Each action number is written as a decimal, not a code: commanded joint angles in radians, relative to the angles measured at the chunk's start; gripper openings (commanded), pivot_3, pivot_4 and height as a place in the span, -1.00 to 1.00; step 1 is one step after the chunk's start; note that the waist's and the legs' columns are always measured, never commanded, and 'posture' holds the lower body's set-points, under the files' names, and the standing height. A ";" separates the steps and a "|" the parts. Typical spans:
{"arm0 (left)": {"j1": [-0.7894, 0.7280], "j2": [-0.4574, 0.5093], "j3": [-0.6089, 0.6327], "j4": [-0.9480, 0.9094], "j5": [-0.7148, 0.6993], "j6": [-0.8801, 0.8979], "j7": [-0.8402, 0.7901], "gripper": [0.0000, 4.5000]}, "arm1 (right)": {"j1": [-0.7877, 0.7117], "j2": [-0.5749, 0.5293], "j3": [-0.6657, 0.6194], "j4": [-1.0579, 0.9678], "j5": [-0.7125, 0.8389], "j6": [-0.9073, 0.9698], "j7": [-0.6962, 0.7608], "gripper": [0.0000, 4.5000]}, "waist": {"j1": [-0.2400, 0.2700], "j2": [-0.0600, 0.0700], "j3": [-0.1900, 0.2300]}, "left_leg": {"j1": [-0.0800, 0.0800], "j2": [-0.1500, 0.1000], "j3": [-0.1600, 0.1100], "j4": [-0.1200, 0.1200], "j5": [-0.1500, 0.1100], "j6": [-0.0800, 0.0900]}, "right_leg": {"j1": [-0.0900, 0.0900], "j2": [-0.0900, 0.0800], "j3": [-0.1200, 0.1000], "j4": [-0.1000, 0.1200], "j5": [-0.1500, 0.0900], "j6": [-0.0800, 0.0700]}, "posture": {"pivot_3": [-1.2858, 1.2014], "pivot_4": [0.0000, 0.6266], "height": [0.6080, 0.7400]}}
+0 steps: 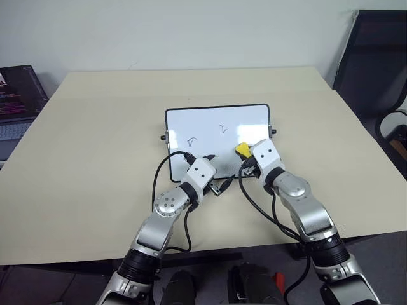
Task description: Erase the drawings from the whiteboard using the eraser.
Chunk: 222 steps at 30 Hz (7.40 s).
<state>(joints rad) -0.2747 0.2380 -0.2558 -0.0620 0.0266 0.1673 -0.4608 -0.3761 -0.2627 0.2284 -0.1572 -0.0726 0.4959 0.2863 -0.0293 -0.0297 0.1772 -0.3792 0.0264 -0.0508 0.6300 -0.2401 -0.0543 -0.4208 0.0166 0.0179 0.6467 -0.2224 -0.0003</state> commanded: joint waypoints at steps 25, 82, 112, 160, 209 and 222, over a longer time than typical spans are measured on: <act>-0.021 -0.017 0.012 -0.015 -0.010 -0.025 -0.005 1.00 | 0.009 0.028 -0.087 -0.077 0.032 -0.086 -0.005 -0.50 | -0.002 0.000 0.000 | -0.001 0.000 0.000 -0.001 0.000 0.000 | -0.001 0.000 0.000 -0.001 0.000 0.000 | 0.03 -0.52 1.00; 0.105 -0.003 0.094 -0.166 0.082 0.077 0.181 1.00 | 0.090 -0.031 -0.186 -0.033 0.017 -0.181 -0.007 -0.50 | -0.001 -0.001 -0.001 | 0.000 0.000 0.000 0.000 0.000 0.000 | 0.000 0.000 0.000 0.000 0.000 0.000 | 0.03 -0.52 1.00; 0.044 -0.012 0.138 -0.103 0.067 0.052 0.208 1.00 | -0.393 0.148 -0.070 0.476 -0.052 -0.416 -0.067 -0.50 | 0.001 -0.001 0.000 | -0.001 0.001 0.000 0.000 0.000 0.000 | -0.001 0.000 0.001 0.001 0.000 0.000 | 0.03 -0.52 1.00; 0.042 -0.003 0.153 -0.088 0.053 0.029 0.185 1.00 | -0.327 0.080 -0.049 0.488 -0.097 -0.376 -0.030 -0.50 | -0.001 -0.001 -0.001 | 0.014 0.000 0.000 0.000 0.000 0.000 | 0.013 0.000 0.000 0.001 0.000 0.000 | 0.03 -0.52 1.00; 0.152 0.000 0.170 -0.217 0.128 0.078 0.281 1.00 | -0.113 0.089 -0.089 0.143 0.042 -0.340 0.055 -0.50 | -0.002 -0.001 0.000 | -0.001 0.001 0.000 -0.002 0.000 0.000 | -0.001 0.000 0.000 -0.001 -0.001 0.000 | 0.03 -0.52 1.00; 0.140 0.011 0.182 -0.205 0.137 0.072 0.288 1.00 | -0.273 0.202 -0.009 0.359 0.013 -0.472 0.049 -0.50 | -0.001 -0.001 0.000 | -0.001 0.001 0.000 -0.002 0.000 0.000 | -0.002 0.000 0.000 -0.001 0.000 0.000 | 0.03 -0.52 1.00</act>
<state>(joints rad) -0.1202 0.2425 -0.0878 -0.2306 0.1521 0.2539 -0.1847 -0.6247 -0.0691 0.2084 0.1903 -0.0550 0.0707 0.3405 -0.0307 -0.0302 0.1773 -0.3799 0.0274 -0.0508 0.6283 -0.2403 -0.0545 -0.4224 0.0163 0.0177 0.6456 -0.2229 -0.0003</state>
